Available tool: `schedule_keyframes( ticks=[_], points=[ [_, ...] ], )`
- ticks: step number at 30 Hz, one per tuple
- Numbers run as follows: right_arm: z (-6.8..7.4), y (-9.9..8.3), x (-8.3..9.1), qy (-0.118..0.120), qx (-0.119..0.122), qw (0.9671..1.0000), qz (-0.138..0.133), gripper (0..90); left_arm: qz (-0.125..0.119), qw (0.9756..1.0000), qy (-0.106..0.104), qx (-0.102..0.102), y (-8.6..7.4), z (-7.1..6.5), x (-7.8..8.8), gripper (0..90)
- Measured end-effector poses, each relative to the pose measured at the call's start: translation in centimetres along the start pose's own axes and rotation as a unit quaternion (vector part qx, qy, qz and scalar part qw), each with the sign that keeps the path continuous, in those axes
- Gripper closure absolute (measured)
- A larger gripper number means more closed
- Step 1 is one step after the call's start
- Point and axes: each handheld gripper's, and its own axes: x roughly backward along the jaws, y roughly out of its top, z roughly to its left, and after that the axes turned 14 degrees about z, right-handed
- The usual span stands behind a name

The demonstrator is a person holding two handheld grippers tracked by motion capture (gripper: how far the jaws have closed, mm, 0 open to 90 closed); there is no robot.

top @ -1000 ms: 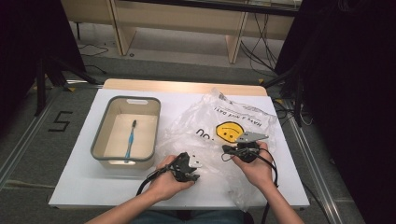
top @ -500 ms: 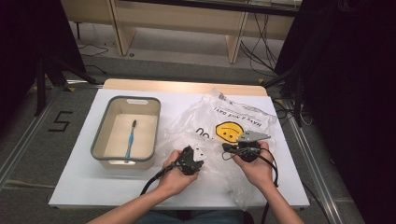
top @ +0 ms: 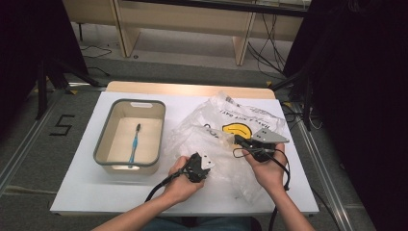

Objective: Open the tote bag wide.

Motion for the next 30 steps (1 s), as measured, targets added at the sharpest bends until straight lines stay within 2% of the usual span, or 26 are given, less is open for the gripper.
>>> schedule_keyframes(
  ticks=[7, 17, 30],
  points=[
    [-0.1, 0.8, 0.7, -0.026, 0.001, 0.999, -0.036, 90.0, 0.001, 1.0, 0.004, -0.006, 0.0, -0.1, 0.0, 88.4],
    [-0.1, 1.7, 1.4, -0.05, 0.008, 0.9965, -0.067, 90.0, -0.001, 0.9999, 0.008, -0.007, 0.0, -0.2, 0.0, 87.7],
    [-0.1, 2.1, 1.5, -0.052, 0.005, 0.9957, -0.076, 90.0, -0.002, 0.9999, 0.013, -0.008, 0.0, -0.3, 0.0, 87.0]
  ],
)
